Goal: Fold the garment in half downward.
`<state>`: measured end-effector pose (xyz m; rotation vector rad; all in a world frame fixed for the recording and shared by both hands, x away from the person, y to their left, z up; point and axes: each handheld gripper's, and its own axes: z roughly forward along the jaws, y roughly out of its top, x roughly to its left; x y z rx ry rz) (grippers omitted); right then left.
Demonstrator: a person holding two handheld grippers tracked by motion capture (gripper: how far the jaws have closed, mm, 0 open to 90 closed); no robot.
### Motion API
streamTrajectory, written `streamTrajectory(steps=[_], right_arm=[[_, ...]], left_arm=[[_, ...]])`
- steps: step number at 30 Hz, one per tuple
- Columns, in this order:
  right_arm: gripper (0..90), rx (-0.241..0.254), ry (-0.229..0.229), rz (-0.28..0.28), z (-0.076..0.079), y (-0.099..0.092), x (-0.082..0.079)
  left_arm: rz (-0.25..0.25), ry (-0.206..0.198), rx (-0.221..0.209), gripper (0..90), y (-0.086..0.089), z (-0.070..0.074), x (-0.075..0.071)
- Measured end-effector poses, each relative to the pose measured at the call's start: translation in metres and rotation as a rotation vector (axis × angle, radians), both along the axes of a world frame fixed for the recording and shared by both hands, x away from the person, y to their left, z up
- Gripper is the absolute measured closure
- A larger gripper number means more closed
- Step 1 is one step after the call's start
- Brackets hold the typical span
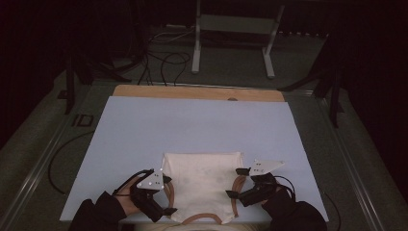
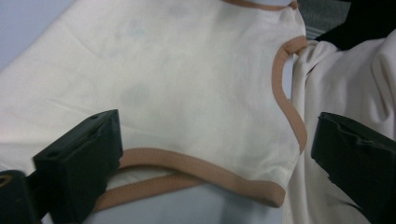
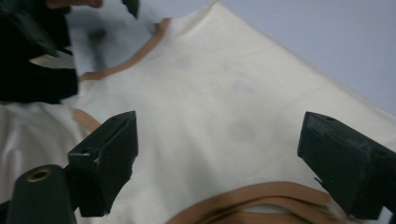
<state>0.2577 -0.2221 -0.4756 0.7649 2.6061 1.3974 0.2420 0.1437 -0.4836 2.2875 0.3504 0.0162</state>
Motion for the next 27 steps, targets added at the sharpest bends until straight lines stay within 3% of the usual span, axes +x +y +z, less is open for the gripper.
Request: streamTrajectory(steps=[6,17,27], right_arm=[[10.0,-0.037,-0.053,-0.058,0.006,-0.004,0.004],[10.0,-0.076,-0.093,-0.041,0.02,-0.003,0.019],[10.1,-0.08,-0.139,-0.047,0.028,-0.003,0.035]], left_arm=[[-0.001,0.005,-0.019,1.9,0.001,0.007,0.007],[0.046,-0.003,-0.062,1.9,0.008,0.022,0.028],[0.077,-0.056,-0.069,2.3,0.014,0.032,0.046]])
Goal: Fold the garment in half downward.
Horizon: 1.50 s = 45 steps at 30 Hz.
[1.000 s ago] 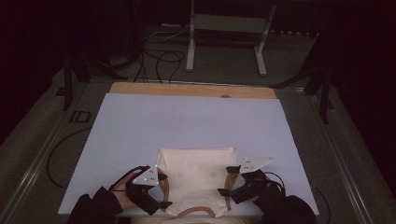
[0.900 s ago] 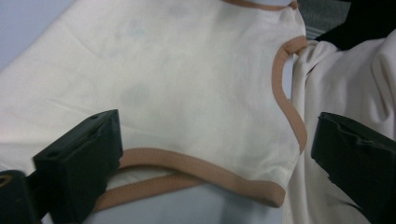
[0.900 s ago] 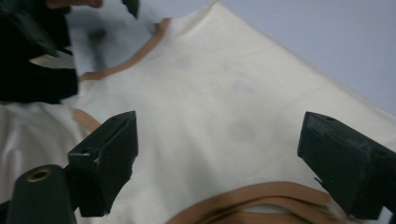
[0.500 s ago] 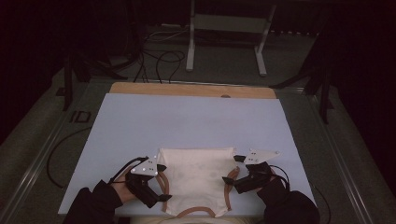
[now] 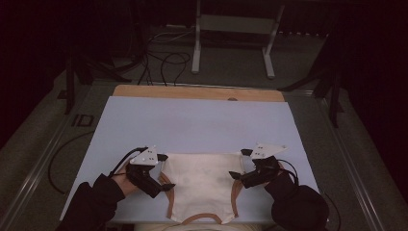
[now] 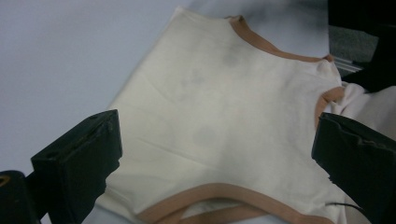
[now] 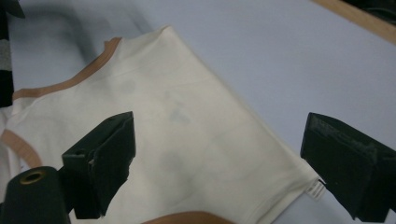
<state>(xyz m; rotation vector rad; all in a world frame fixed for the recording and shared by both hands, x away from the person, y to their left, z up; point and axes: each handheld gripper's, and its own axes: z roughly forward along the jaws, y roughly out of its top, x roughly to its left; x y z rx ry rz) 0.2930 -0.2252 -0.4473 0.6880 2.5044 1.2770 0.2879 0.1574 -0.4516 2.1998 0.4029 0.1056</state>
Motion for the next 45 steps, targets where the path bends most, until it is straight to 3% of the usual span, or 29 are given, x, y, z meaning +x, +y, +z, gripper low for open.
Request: streamTrajectory(steps=[11,18,23,25,30,36,39,45], right_arm=[[10.6,0.024,-0.027,-0.028,0.01,-0.009,0.027],[10.0,-0.011,0.02,-0.034,0.008,-0.013,0.044],[10.0,0.0,0.052,-0.048,0.001,-0.017,0.055],[10.0,0.006,0.069,-0.056,-0.005,-0.02,0.06],[9.9,-0.023,0.096,-0.068,-0.014,-0.021,0.064],[10.0,-0.036,0.147,-0.063,-0.027,-0.021,0.07],[11.7,-0.045,0.155,-0.067,-0.031,-0.019,0.071],[19.9,-0.077,0.173,-0.062,-0.045,-0.017,0.077]], left_arm=[[0.052,-0.011,0.009,3.5,0.004,0.001,0.024],[0.089,0.012,0.045,2.8,0.003,-0.005,0.042],[0.127,0.061,0.057,1.6,0.003,-0.014,0.056],[0.137,0.061,0.066,1.5,0.002,-0.022,0.061],[0.138,0.057,0.086,1.5,0.001,-0.029,0.067],[0.137,0.11,0.121,3.2,0.001,-0.04,0.075],[0.147,0.101,0.142,3.4,0.0,-0.043,0.075],[0.186,0.097,0.167,15.5,0.003,-0.05,0.079]])
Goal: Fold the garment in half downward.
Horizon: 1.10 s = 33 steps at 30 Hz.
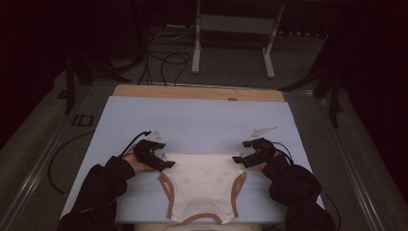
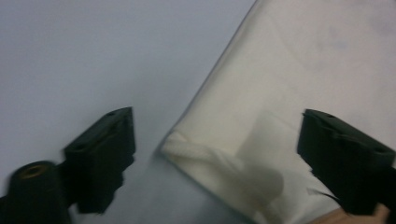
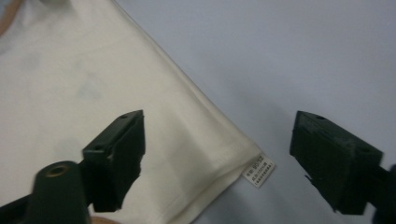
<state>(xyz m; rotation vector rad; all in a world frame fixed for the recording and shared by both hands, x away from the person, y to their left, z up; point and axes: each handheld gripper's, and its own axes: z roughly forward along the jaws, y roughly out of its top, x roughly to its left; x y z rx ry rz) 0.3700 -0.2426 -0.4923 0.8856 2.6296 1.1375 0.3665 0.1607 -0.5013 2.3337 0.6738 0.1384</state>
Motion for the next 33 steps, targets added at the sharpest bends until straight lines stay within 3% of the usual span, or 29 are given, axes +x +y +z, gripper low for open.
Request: streamTrajectory(steps=[5,10,13,16,24,33], right_arm=[[24.7,-0.037,0.005,0.005,-0.009,0.003,0.002],[29.9,-0.064,-0.004,0.022,-0.014,0.006,0.002],[30.8,-0.08,-0.013,0.022,-0.015,0.006,0.002],[32.2,-0.081,-0.01,0.027,-0.017,0.006,0.003],[35.9,-0.114,0.006,0.032,-0.022,0.012,0.006],[58.9,-0.133,0.024,0.051,-0.019,0.015,0.002]], left_arm=[[0.003,0.012,0.003,24.9,0.004,-0.005,0.003],[-0.003,0.008,0.004,40.5,0.006,-0.008,0.003],[-0.006,-0.003,0.004,44.5,0.005,-0.009,0.001],[-0.028,-0.008,0.031,48.5,0.002,-0.009,0.0],[-0.02,-0.003,0.051,54.8,0.001,-0.011,0.0],[-0.021,0.026,0.03,71.5,-0.001,-0.011,-0.002]])
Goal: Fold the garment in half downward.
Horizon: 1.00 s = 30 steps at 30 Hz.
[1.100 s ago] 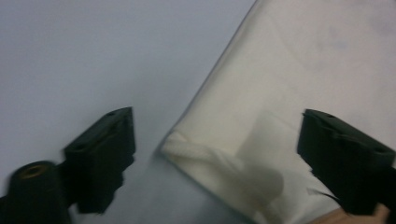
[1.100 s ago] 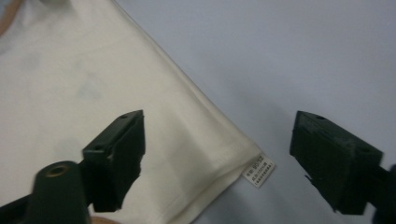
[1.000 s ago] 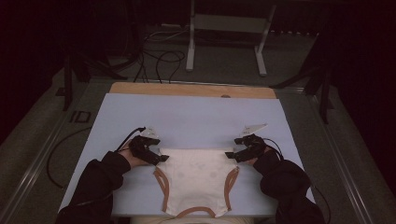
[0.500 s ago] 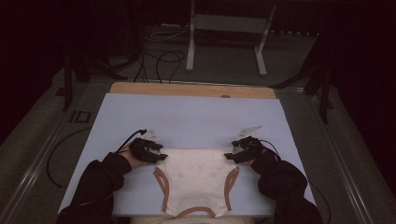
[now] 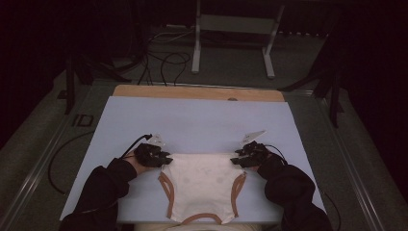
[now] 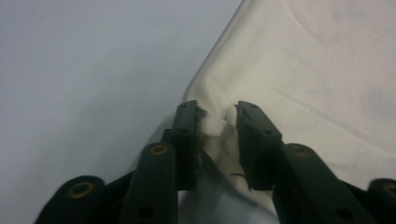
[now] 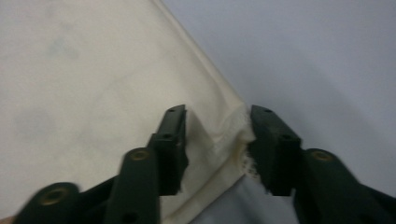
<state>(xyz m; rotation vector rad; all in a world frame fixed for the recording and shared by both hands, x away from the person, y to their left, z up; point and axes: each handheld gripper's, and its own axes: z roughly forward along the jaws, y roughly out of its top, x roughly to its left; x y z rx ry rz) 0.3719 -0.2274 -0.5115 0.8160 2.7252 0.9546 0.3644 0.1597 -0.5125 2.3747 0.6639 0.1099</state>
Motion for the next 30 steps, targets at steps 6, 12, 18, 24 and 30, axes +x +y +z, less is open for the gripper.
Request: streamTrajectory(steps=[6,12,18,24,30], right_arm=[[79.5,-0.003,0.021,0.027,0.002,0.003,-0.002],[83.7,0.0,0.015,0.021,0.005,0.002,-0.001],[83.9,-0.002,0.0,0.016,0.009,0.003,0.002],[83.9,0.011,-0.02,0.001,0.016,0.003,0.008],[83.9,-0.003,-0.041,0.003,0.024,0.006,0.018]], left_arm=[[0.0,0.028,0.0,81.6,-0.002,0.002,0.001],[0.021,0.038,-0.041,83.6,0.004,0.006,0.002],[0.032,0.013,-0.037,84.0,0.005,0.012,0.005],[0.044,-0.019,-0.033,83.9,0.006,0.014,0.01],[0.057,-0.048,-0.026,83.9,0.005,0.019,0.017]])
